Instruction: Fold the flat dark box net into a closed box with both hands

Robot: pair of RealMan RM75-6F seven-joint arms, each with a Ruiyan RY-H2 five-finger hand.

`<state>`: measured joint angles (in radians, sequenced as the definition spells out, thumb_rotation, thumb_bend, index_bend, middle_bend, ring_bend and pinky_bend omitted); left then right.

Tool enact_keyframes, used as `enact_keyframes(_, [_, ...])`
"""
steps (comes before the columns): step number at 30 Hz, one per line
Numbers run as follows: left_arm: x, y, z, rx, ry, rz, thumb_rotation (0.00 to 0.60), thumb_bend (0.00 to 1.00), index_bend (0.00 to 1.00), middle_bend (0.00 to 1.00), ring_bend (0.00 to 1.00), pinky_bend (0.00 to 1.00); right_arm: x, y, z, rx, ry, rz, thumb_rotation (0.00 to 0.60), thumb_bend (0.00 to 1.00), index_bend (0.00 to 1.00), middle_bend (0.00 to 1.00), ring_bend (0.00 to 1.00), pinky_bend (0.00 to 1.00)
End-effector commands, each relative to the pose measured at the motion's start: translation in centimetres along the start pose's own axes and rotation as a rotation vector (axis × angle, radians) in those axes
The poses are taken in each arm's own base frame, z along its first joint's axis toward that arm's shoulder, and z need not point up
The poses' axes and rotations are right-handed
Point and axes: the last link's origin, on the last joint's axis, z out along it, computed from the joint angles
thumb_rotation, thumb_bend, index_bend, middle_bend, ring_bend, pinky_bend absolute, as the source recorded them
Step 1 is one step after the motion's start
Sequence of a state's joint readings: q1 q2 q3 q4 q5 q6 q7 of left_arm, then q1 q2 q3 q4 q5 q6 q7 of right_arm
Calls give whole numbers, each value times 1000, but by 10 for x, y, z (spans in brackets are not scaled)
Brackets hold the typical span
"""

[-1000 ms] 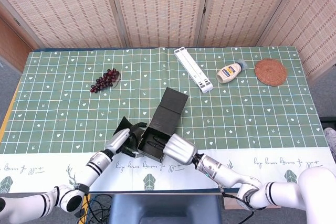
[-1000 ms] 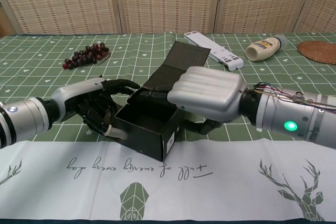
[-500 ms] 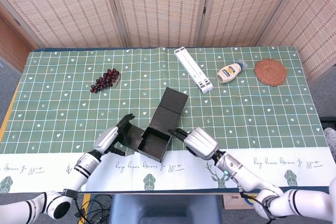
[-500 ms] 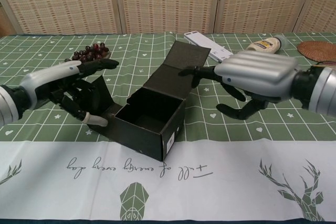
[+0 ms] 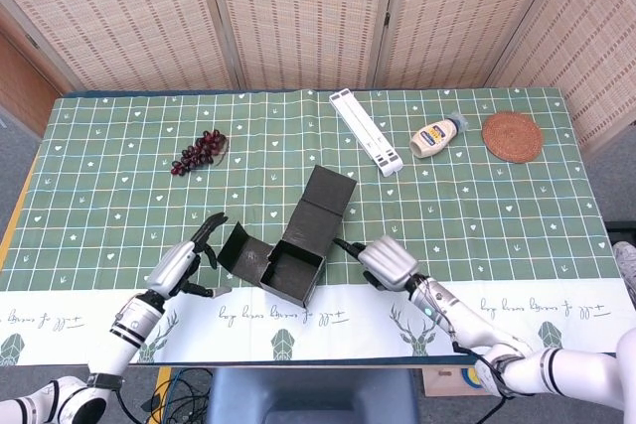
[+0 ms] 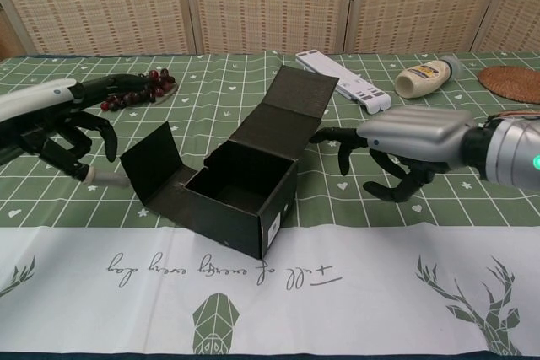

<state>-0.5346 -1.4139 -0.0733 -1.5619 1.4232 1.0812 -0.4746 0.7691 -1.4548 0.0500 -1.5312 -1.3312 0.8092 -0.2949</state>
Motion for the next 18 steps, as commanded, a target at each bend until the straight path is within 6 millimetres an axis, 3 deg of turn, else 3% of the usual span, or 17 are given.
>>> enact_keyframes(1, [1, -1, -4, 4, -3, 4, 600, 102, 0, 0, 517, 885, 5, -6, 22, 8, -2, -4, 600, 546, 0, 294, 715, 955])
enact_keyframes(13, [3, -11, -12, 36, -3, -9, 600, 102, 0, 0, 515, 885, 30, -26, 90, -1, 63, 63, 600, 546, 0, 182, 715, 956])
enact_keyframes(18, [4, -10, -13, 33, 2, -15, 600, 102, 0, 0, 515, 885, 32, -27, 88, -7, 66, 133, 600, 546, 0, 177, 715, 956])
